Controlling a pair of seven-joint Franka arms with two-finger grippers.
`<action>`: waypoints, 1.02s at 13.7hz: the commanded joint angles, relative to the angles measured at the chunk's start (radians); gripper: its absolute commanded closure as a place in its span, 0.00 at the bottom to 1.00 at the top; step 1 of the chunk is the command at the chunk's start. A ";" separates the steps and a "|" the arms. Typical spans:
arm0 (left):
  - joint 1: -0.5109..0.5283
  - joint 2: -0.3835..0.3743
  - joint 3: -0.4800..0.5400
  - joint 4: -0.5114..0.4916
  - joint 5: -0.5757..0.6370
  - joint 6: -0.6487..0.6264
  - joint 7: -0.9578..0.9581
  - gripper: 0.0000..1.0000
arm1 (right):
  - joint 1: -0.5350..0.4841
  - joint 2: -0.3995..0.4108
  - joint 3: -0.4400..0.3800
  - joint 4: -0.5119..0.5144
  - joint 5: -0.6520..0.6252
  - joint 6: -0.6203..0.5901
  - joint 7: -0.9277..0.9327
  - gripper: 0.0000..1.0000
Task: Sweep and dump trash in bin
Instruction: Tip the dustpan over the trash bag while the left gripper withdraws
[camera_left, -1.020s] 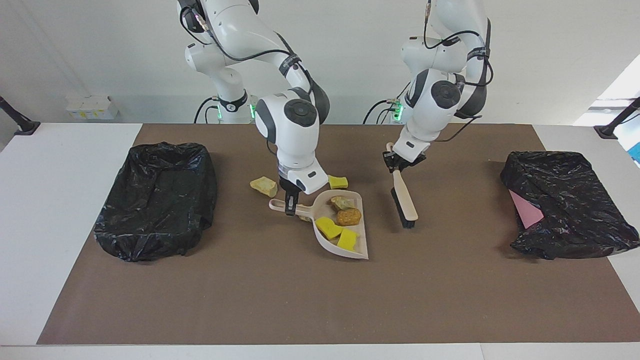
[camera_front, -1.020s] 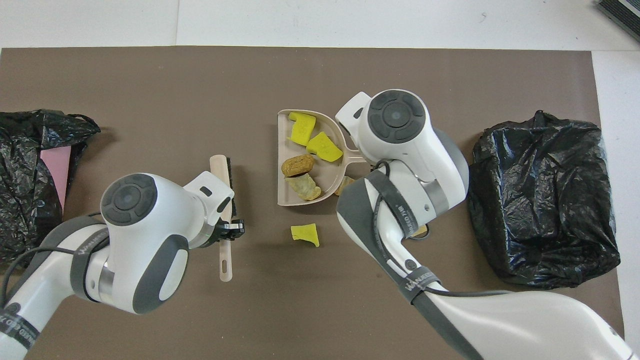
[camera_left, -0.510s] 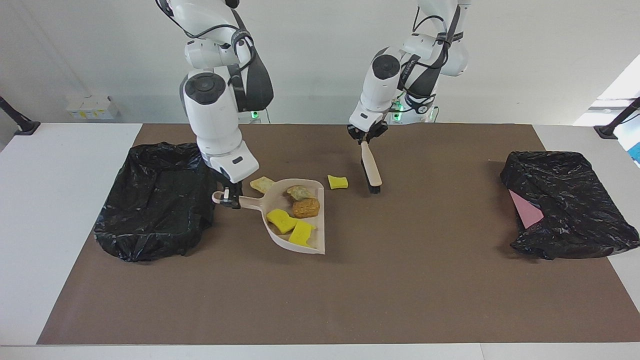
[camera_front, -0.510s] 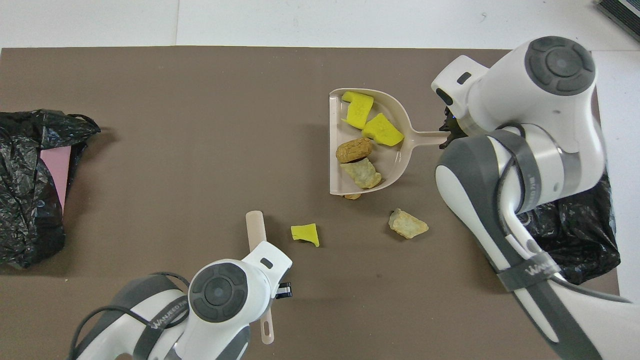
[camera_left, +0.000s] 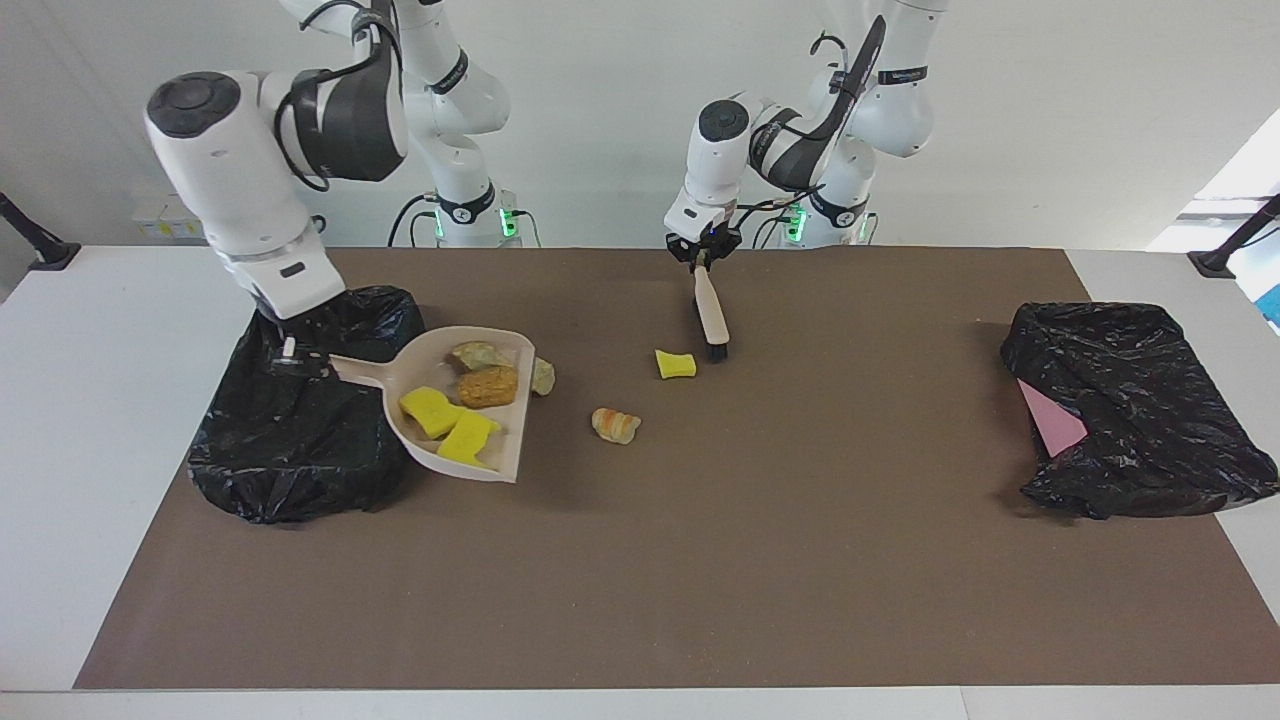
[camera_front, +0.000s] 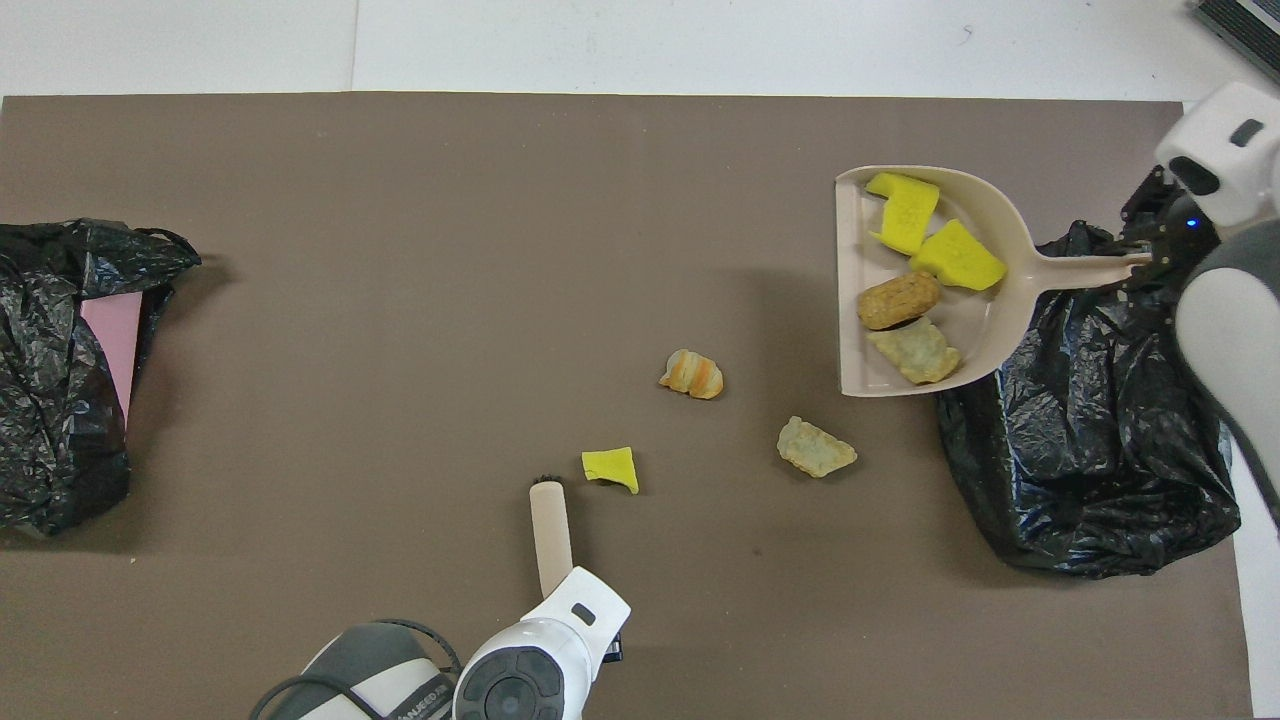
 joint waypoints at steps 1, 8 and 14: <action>0.037 -0.009 0.019 0.012 0.021 0.006 0.002 0.00 | -0.129 -0.021 0.011 -0.017 0.058 -0.008 -0.180 1.00; 0.351 0.005 0.019 0.183 0.027 -0.042 0.293 0.00 | -0.301 -0.121 0.005 -0.170 -0.062 0.071 -0.393 1.00; 0.551 0.156 0.022 0.513 0.027 -0.258 0.505 0.00 | -0.277 -0.155 0.006 -0.254 -0.286 0.159 -0.379 1.00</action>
